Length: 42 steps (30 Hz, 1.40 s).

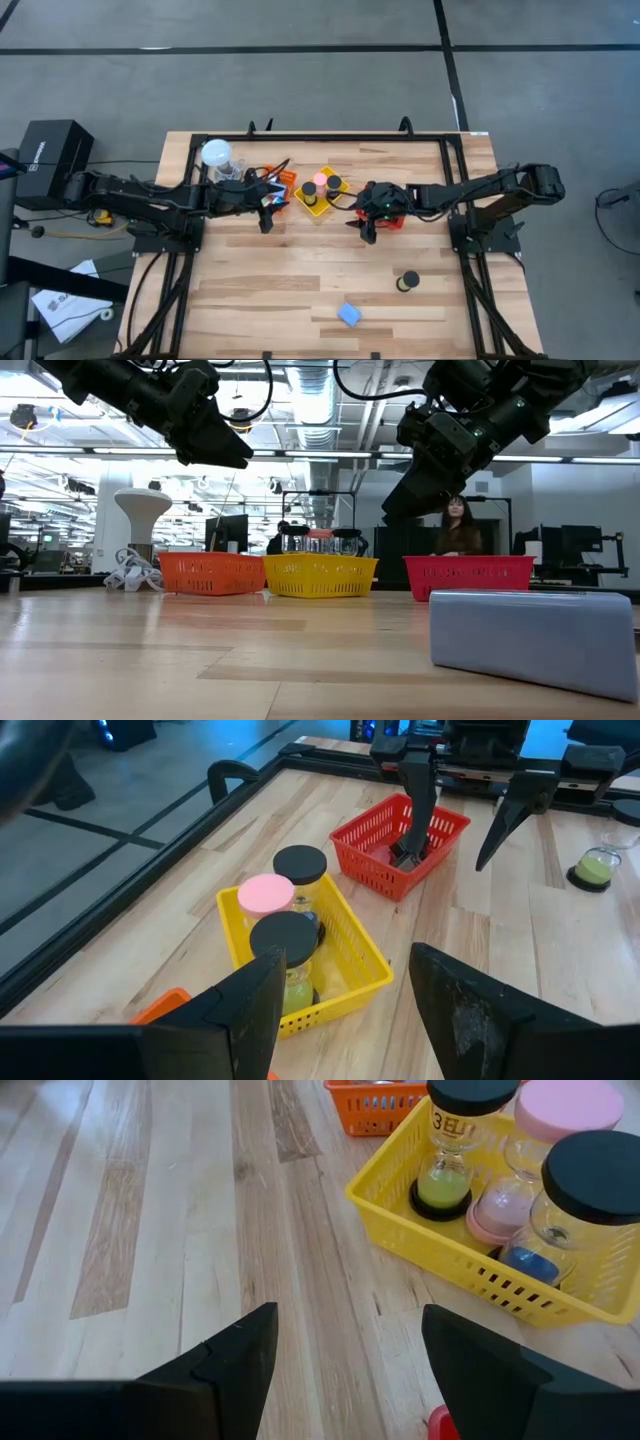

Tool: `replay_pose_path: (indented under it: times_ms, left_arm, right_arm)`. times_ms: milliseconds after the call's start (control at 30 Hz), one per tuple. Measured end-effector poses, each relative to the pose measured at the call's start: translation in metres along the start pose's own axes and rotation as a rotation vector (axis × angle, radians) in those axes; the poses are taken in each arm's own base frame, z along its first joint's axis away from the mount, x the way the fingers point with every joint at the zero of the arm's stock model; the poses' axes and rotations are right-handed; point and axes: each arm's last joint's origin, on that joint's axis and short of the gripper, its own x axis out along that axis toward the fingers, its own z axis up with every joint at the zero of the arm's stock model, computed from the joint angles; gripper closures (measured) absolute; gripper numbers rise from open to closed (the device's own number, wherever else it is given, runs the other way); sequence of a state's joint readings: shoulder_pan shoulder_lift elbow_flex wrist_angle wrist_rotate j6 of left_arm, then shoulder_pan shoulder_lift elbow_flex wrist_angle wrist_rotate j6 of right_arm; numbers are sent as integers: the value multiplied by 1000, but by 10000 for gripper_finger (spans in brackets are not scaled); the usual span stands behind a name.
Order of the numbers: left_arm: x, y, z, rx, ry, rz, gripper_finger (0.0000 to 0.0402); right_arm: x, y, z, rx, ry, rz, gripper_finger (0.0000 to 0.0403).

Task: Pick & Place Office items
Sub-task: Put the blue charger adapter in the orange bin

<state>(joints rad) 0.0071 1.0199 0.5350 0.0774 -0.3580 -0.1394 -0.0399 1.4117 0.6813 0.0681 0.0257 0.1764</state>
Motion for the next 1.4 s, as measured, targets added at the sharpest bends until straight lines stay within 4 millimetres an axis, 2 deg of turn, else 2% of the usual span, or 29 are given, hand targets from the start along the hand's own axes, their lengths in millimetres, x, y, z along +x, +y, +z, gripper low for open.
replay_pose_path:
  times_ms: [300, 400, 533, 733, 933, 1133, 1267, 1400]
  left_arm:
    - [0, 0, 1, -3, -7, -1, 192]
    - [0, 0, 1, -5, -14, -2, 192]
    - [0, -1, 9, -35, -93, -13, 192]
    - [-1, -2, 15, -76, -143, -22, 192]
    - [-1, -2, 16, -82, -155, -24, 192]
    - [-2, -3, 17, -168, -165, -39, 192]
    - [-1, -6, 16, -166, -152, -79, 192]
    - [3, -12, 12, -164, -127, -118, 192]
  right_arm:
    - [0, 0, 0, 1, 1, 1, 163]
    - [0, 4, -4, 16, 50, 72, 163]
    - [-3, 25, -14, 31, 152, 267, 163]
    - [-9, 60, -23, -55, 188, 375, 163]
    - [-17, 90, -10, -180, 92, 461, 163]
    - [-24, 105, 7, -22, 31, 441, 163]
    - [-18, 118, 3, 65, 84, 426, 163]
    - [-4, 143, 4, 47, 176, 434, 163]
